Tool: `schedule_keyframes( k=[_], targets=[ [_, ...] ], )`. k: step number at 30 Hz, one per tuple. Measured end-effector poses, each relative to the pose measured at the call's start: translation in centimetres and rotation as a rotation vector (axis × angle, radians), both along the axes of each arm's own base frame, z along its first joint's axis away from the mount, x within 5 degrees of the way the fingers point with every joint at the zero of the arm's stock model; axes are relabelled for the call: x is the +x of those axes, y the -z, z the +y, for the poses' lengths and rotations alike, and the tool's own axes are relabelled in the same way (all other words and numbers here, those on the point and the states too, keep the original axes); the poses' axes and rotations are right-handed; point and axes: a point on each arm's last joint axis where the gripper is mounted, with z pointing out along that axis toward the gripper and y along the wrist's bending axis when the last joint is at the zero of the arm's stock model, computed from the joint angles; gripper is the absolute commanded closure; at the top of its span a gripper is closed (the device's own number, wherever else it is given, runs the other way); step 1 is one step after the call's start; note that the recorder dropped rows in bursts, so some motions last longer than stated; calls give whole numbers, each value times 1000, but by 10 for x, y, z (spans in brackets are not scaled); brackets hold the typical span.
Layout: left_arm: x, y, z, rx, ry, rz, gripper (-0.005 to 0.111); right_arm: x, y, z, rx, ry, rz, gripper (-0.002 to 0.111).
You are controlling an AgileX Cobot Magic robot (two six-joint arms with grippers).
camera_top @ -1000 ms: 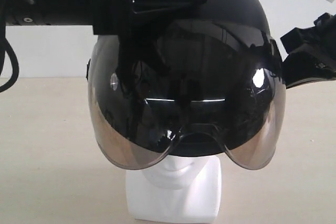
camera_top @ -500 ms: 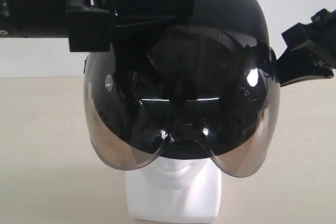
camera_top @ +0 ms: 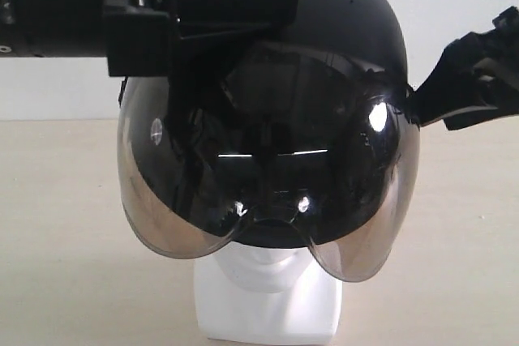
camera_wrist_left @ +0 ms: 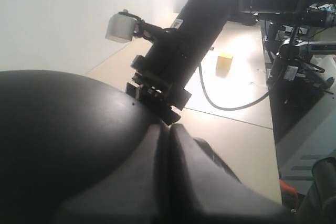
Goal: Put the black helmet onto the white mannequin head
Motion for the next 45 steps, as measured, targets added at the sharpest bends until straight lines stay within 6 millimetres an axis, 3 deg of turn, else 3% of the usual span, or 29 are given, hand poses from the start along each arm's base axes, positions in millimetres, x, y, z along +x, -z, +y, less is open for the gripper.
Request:
schedule_keyframes(
  k=[4, 7, 11, 12, 22, 27, 31, 34, 39, 45],
  targets=[
    [1, 0, 0, -10, -12, 23, 102, 3, -16, -3, -22, 52, -16, 47],
    [1, 0, 0, -13, -15, 28, 102, 5, -30, -8, -73, 83, -44, 63],
    [1, 0, 0, -13, -17, 30, 102, 6, -49, -11, -104, 101, -87, 104],
    [1, 0, 0, -14, -17, 32, 102, 6, -54, -11, -103, 99, -100, 108],
    [4, -21, 4, -28, -71, -33, 102, -5, -93, 1, 5, -25, -255, 108],
    [7, -43, 4, -49, -85, -98, 102, -25, -114, 7, 78, -81, -353, 108],
    [26, -53, 2, -58, -76, -112, 102, -45, -131, 20, 157, -149, -413, 108],
    [44, -51, -4, -33, -26, -103, 102, -55, -131, 43, 165, -259, -416, 108],
    [68, -37, -14, 26, -10, -59, 102, -70, -118, 77, 23, -370, -380, 108],
    [73, -30, -18, 26, 33, -10, 102, -67, -110, 89, 3, -368, -326, 108]
  ],
)
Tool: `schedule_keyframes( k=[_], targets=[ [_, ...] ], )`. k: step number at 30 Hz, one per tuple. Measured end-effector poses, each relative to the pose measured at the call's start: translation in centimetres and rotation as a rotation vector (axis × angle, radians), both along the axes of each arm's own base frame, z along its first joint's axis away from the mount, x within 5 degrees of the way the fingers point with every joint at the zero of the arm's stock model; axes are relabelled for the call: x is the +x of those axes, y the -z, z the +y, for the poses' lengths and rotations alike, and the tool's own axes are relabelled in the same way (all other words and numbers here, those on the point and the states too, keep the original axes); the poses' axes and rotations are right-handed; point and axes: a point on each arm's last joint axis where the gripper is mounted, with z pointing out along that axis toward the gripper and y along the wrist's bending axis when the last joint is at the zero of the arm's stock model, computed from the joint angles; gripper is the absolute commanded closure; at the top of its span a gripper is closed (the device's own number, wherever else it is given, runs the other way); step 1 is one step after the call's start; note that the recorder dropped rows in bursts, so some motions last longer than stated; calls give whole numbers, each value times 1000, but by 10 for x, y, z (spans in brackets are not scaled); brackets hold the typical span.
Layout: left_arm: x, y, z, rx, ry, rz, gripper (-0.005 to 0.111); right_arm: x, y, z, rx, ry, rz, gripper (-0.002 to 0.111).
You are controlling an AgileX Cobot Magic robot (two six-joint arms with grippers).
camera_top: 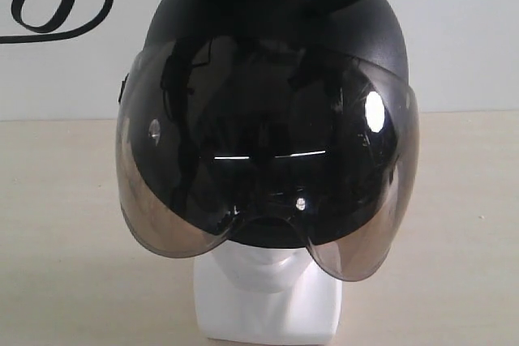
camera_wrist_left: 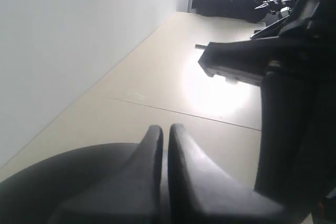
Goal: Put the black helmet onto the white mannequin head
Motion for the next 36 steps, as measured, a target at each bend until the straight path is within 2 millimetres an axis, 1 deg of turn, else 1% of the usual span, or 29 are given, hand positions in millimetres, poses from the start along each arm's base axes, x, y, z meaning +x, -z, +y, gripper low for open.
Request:
schedule_keyframes(
  k=[5, 10, 16, 24, 27, 29, 30, 31, 34, 36],
  targets=[
    [0, 0, 0, -9, -2, 21, 102, 3, 3, 7, 20, -24, 51, 108],
    [2, 0, 1, -16, -30, 31, 102, -9, 6, 24, -3, -97, 62, 108],
    [4, 0, 1, -22, -44, 43, 102, -19, 9, 38, -55, -86, 56, 108],
    [4, 0, 1, -27, -54, 51, 102, -24, 10, 43, -71, -93, 51, 108],
    [5, 0, 2, -31, -67, 56, 102, -28, 11, 48, -86, -113, 35, 108],
    [6, 0, 2, -33, -69, 59, 102, -33, 22, 53, -114, -139, 68, 108],
    [6, 0, 2, -33, -69, 59, 102, -36, 34, 56, -153, -160, 115, 108],
    [6, 0, 2, -33, -72, 59, 102, -37, 40, 58, -155, -163, 124, 108],
    [6, 0, 2, -33, -74, 59, 102, -38, 47, 57, -152, -151, 129, 108],
    [6, 0, 2, -33, -74, 59, 102, -39, 48, 56, -148, -151, 130, 108]
  ],
)
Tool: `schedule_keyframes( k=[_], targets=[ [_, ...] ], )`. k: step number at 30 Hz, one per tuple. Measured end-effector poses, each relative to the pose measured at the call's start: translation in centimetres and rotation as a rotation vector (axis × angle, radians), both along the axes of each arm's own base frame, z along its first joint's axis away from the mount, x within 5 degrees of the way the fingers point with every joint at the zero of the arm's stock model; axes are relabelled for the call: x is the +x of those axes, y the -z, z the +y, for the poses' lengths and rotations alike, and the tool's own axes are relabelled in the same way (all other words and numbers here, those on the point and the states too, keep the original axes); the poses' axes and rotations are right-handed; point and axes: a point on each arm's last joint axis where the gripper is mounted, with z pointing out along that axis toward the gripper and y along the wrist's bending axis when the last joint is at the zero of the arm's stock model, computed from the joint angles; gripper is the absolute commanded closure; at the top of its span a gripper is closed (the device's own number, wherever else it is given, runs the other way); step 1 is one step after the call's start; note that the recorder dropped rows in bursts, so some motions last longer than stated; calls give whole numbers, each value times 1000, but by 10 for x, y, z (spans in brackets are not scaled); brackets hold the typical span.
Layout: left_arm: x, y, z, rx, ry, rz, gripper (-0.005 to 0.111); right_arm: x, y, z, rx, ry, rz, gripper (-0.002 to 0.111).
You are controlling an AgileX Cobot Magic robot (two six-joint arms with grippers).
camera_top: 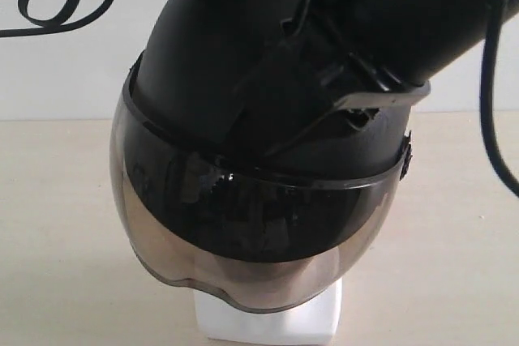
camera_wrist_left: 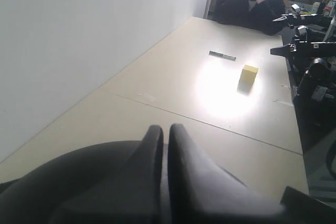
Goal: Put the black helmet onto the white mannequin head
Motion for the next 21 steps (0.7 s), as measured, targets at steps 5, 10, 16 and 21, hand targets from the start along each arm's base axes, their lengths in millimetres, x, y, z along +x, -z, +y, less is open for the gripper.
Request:
schedule_keyframes(
  k=[5, 10, 16, 21],
  targets=[
    [0, 0, 0, 0, -2, 0, 102, -1, 2, 0, -3, 0, 7, 108],
    [0, 0, 0, -3, -6, 0, 102, -2, 10, -2, -11, 5, 19, 108],
    [1, -1, 0, -7, -7, 1, 102, -3, 11, -3, -14, 5, 22, 108],
    [1, -1, 0, -9, -10, 5, 102, -3, 11, -3, -14, 2, 20, 108]
  ],
)
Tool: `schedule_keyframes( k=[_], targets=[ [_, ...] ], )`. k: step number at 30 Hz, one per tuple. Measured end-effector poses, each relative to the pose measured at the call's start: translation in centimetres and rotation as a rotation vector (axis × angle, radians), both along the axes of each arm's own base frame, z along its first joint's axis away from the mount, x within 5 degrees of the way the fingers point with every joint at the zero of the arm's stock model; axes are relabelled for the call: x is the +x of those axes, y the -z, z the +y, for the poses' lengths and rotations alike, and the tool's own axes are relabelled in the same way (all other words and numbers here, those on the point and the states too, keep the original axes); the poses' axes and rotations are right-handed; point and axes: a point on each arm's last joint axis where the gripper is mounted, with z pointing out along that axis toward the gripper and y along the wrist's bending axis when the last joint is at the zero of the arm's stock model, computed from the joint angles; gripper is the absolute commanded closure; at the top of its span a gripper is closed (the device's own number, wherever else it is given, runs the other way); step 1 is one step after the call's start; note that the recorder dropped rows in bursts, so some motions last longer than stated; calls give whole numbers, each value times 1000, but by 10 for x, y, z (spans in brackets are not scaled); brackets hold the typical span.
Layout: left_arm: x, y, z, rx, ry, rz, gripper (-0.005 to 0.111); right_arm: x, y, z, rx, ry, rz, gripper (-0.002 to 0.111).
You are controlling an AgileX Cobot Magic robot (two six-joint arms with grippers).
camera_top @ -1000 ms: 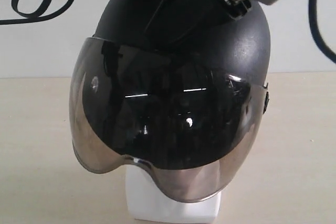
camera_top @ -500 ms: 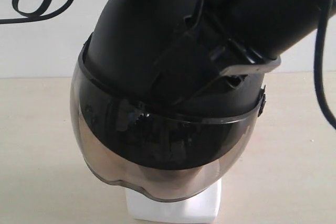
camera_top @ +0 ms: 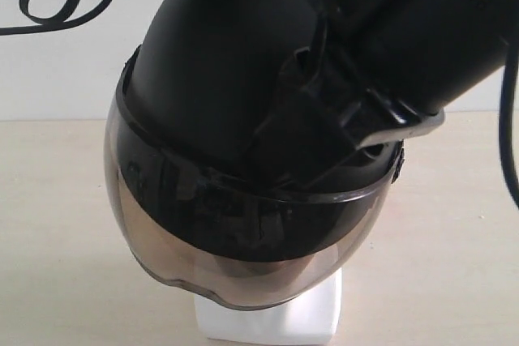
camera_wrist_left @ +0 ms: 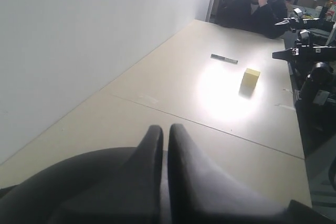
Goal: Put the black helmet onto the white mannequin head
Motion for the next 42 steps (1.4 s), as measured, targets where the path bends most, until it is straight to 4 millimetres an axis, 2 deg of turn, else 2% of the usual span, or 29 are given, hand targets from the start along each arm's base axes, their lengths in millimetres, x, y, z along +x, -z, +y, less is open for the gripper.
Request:
schedule_keyframes(
  k=[15, 23, 32, 35, 38, 42],
  targets=[
    [0, 0, 0, -1, -3, 2, 102, -1, 0, 0, -1, -6, 3, 108],
    [0, 0, 0, -2, -4, 2, 102, -14, 3, 9, -37, -70, -21, 108],
    [0, 0, 0, -7, -6, 13, 102, -16, 1, 8, -41, -55, -36, 108],
    [0, 0, 0, -10, -7, 19, 102, -16, -10, 3, -29, -34, -95, 108],
    [0, 0, 0, -13, -8, 25, 102, -17, -35, -13, -2, 56, -211, 108],
    [0, 0, 0, -15, -8, 29, 102, -33, -72, -60, 47, 252, -396, 108]
  ],
)
